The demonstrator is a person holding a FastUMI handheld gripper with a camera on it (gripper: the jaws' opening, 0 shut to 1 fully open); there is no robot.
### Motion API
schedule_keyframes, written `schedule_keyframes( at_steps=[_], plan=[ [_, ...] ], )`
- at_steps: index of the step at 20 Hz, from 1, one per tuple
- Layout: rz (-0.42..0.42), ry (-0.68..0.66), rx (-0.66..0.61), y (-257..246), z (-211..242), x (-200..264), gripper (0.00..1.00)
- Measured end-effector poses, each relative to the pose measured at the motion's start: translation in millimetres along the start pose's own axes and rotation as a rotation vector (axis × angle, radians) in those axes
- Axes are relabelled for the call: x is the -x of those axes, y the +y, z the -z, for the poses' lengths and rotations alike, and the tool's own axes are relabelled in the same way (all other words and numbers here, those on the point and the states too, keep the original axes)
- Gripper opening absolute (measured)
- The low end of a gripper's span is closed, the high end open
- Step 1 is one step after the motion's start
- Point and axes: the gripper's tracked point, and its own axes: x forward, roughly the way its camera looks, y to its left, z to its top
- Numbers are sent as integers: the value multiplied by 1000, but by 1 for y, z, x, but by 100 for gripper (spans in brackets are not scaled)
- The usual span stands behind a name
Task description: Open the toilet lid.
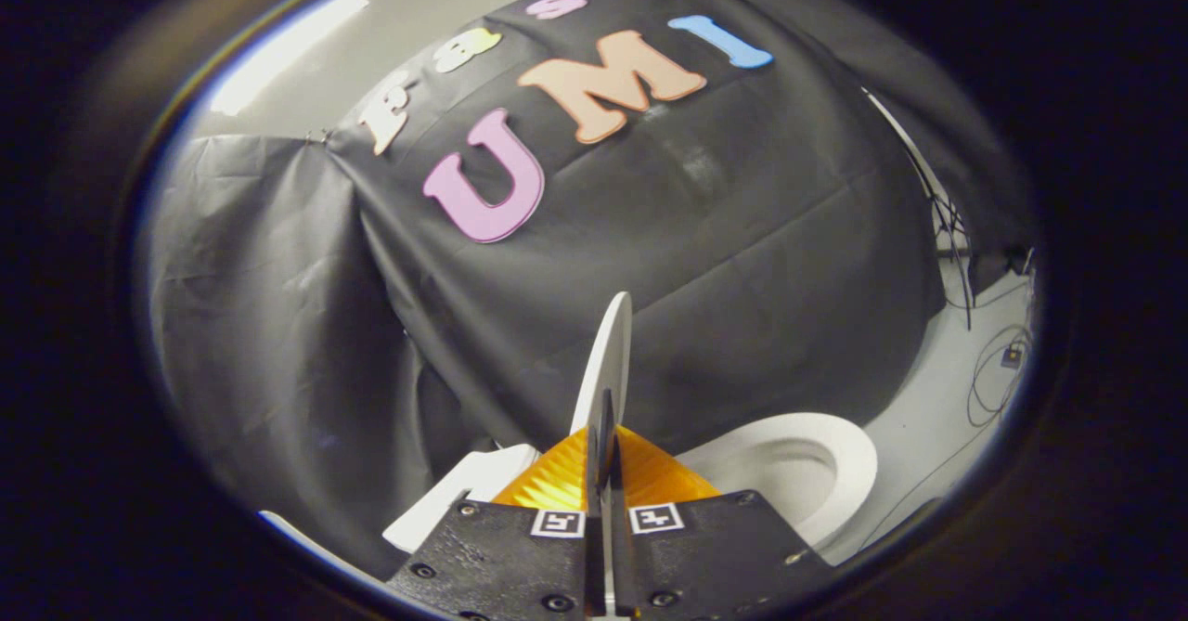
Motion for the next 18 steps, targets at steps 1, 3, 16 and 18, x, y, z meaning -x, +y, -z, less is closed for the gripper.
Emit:
schedule_keyframes(
  at_steps=[1, 3, 16, 18],
  plan=[
    [-2, 2, 22, 10, 0, -2, 3],
    [-2, 15, 83, 31, -1, -6, 3],
    [-75, 79, 378, 153, 31, -28, 7],
    [-79, 82, 407, 165, 37, -30, 7]
  ],
)
